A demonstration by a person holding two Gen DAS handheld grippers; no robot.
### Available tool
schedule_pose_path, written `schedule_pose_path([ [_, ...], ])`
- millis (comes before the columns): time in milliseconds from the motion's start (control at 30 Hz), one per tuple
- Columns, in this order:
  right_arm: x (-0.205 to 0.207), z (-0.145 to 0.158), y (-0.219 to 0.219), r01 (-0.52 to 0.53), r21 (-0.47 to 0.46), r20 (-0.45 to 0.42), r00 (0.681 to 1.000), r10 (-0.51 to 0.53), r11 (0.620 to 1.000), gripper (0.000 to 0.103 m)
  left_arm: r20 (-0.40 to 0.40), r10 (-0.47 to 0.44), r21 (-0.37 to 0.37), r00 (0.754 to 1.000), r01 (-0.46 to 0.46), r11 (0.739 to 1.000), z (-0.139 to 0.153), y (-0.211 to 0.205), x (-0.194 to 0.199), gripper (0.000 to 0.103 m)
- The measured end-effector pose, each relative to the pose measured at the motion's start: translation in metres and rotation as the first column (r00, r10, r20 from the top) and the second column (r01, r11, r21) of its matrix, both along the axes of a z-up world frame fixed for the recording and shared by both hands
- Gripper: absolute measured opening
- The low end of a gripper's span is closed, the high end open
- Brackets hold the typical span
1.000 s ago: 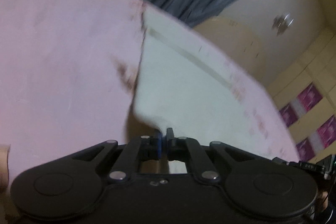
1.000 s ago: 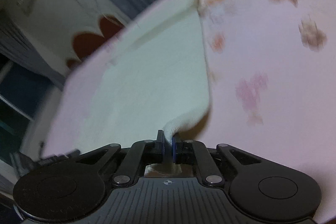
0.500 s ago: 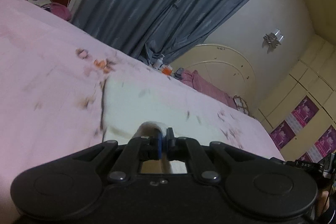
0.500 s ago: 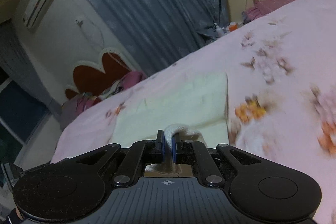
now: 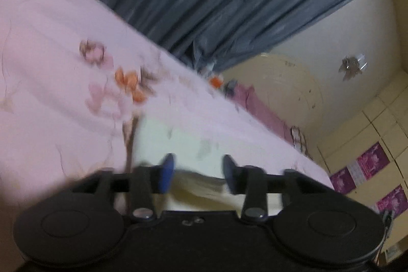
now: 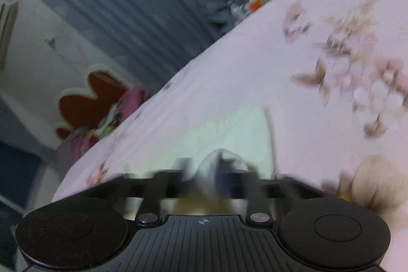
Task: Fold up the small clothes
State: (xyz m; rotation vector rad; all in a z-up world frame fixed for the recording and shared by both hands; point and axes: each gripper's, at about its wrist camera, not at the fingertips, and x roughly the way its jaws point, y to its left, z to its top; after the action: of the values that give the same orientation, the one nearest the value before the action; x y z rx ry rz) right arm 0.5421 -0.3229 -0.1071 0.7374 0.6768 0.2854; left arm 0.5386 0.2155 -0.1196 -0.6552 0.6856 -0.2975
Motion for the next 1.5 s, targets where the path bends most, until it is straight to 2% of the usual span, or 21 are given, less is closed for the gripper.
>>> schedule_pose_path([
  [100,0.002,0.001,-0.004,-0.025,-0.043,0.018,1.0,0.025,0.999,0.075,0.011,-0.058,0.103,0.998,0.057,0.993,0.004,-0.007,0.005,0.045],
  [233,0.01,-0.008,0.013,-0.109,-0.177,-0.02,0.994,0.107,0.978,0.051,-0.034,-0.172,0.359,0.985,0.172,0.917,0.003,-0.038,0.018,0.045],
  [333,0.016,-0.015,0.029,-0.154,-0.29,-0.061,0.988,0.143,0.945,0.045,-0.061,-0.225,0.451,0.972,0.228,0.863,-0.004,-0.056,0.027,0.045],
  [400,0.019,-0.02,0.038,-0.175,-0.331,-0.068,0.985,0.162,0.927,0.044,-0.069,-0.234,0.482,0.97,0.238,0.843,-0.008,-0.062,0.033,0.044],
  [433,0.02,-0.021,0.041,-0.184,-0.354,-0.072,0.983,0.17,0.917,0.042,-0.072,-0.231,0.473,0.97,0.237,0.849,-0.009,-0.062,0.035,0.035],
  [467,0.021,-0.022,0.044,-0.198,-0.374,-0.078,0.98,0.182,0.906,0.029,-0.074,-0.226,0.454,0.971,0.235,0.859,-0.01,-0.061,0.037,0.026],
  [500,0.022,-0.023,0.047,-0.21,-0.391,-0.08,0.978,0.194,0.896,0.013,-0.077,-0.218,0.44,0.973,0.23,0.868,-0.009,-0.06,0.039,0.002],
  [567,0.019,-0.022,0.052,-0.216,-0.435,-0.065,0.976,0.208,0.874,0.002,-0.051,-0.2,0.425,0.978,0.203,0.882,-0.005,-0.058,0.037,0.003],
  [633,0.008,-0.011,0.051,-0.174,-0.456,0.002,0.981,0.196,0.873,0.002,0.018,-0.191,0.423,0.981,0.165,0.891,0.003,-0.058,0.03,0.003],
  [733,0.003,-0.001,0.048,-0.116,-0.46,0.079,0.982,0.17,0.88,0.002,0.049,-0.181,0.435,0.982,0.142,0.889,0.004,-0.061,0.033,0.003],
  [867,0.019,-0.023,0.051,-0.125,-0.479,0.011,0.989,0.149,0.869,0.002,-0.02,-0.161,0.452,0.987,0.153,0.879,-0.013,-0.065,0.049,0.003],
  [1000,0.025,-0.04,0.046,-0.109,-0.455,-0.037,0.994,0.104,0.884,0.002,-0.013,-0.146,0.445,0.989,0.137,0.885,-0.018,-0.062,0.046,0.016],
  [1033,0.024,-0.037,0.045,-0.095,-0.448,-0.042,0.995,0.085,0.889,0.005,-0.002,-0.124,0.462,0.992,0.111,0.88,-0.012,-0.063,0.042,0.033],
  [1067,0.02,-0.031,0.045,-0.06,-0.466,-0.025,0.998,0.055,0.883,0.023,0.032,-0.091,0.51,0.995,0.062,0.858,-0.003,-0.068,0.032,0.047],
  [1100,0.012,-0.02,0.048,-0.005,-0.502,0.029,0.999,0.022,0.865,0.04,0.083,-0.083,0.538,0.993,0.025,0.843,0.005,-0.074,0.023,0.074],
  [1133,0.003,-0.012,0.053,0.017,-0.512,0.085,0.996,0.031,0.859,0.04,0.141,-0.104,0.546,0.985,0.01,0.838,0.013,-0.085,0.013,0.087],
  [1200,0.002,-0.006,0.075,-0.071,-0.494,0.084,0.988,0.129,0.866,0.04,0.143,-0.227,0.555,0.963,0.112,0.824,0.018,-0.115,0.008,0.083],
  [1267,0.005,-0.008,0.112,-0.18,-0.52,0.068,0.966,0.251,0.835,0.04,0.115,-0.35,0.589,0.93,0.22,0.778,0.015,-0.154,0.008,0.08],
  [1333,0.008,-0.017,0.143,-0.268,-0.523,0.042,0.94,0.338,0.809,0.04,0.09,-0.399,0.607,0.912,0.268,0.748,0.007,-0.174,0.011,0.078],
  [1400,0.01,-0.025,0.16,-0.29,-0.546,0.029,0.931,0.364,0.786,0.04,0.062,-0.387,0.633,0.92,0.264,0.728,-0.004,-0.176,0.017,0.078],
  [1500,0.016,-0.028,0.148,-0.246,-0.583,0.033,0.945,0.325,0.774,0.04,0.049,-0.273,0.666,0.961,0.172,0.726,-0.017,-0.142,0.023,0.085],
])
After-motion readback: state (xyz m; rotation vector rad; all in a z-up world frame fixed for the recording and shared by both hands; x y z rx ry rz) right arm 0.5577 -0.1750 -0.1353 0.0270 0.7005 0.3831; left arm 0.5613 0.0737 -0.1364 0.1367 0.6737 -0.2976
